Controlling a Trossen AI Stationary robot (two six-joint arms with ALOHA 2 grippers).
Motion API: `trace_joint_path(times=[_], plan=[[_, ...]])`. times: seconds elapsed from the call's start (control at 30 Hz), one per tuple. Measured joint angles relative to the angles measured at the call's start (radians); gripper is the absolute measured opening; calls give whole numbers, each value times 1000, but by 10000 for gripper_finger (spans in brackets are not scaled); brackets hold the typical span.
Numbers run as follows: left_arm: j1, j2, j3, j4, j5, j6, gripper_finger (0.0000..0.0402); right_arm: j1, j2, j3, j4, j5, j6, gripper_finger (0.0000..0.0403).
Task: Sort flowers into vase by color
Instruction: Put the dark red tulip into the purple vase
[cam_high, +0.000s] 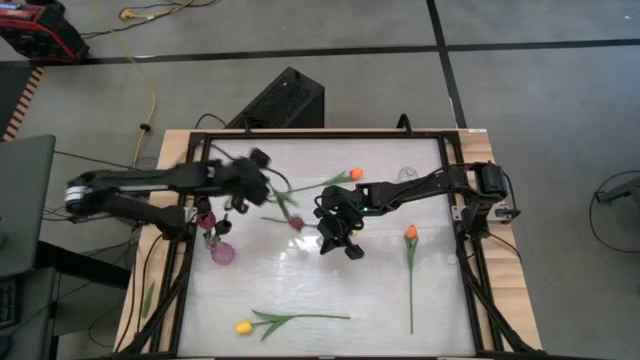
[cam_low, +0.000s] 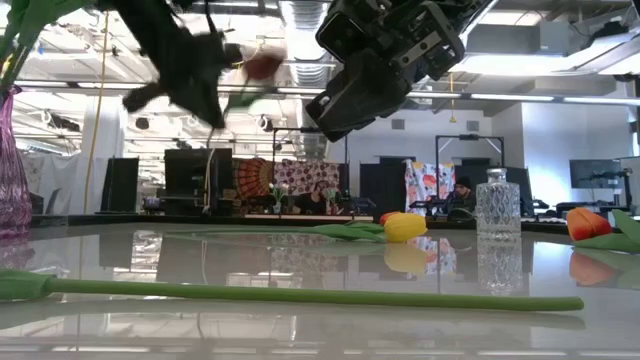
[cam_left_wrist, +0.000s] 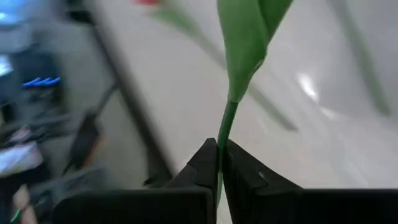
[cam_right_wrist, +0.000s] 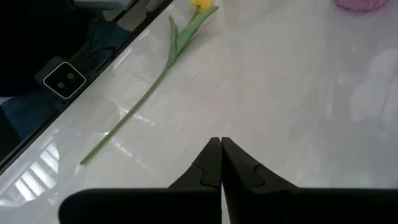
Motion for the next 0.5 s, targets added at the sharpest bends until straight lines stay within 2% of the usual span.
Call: trace_joint_path(times=[0.17,0.5], plan=[[54,-225,0,80,-3,-142,0,0,0,0,18,0,0,30],[78,-578,1,507,4,-505,0,3,0,0,44,1,11,31]])
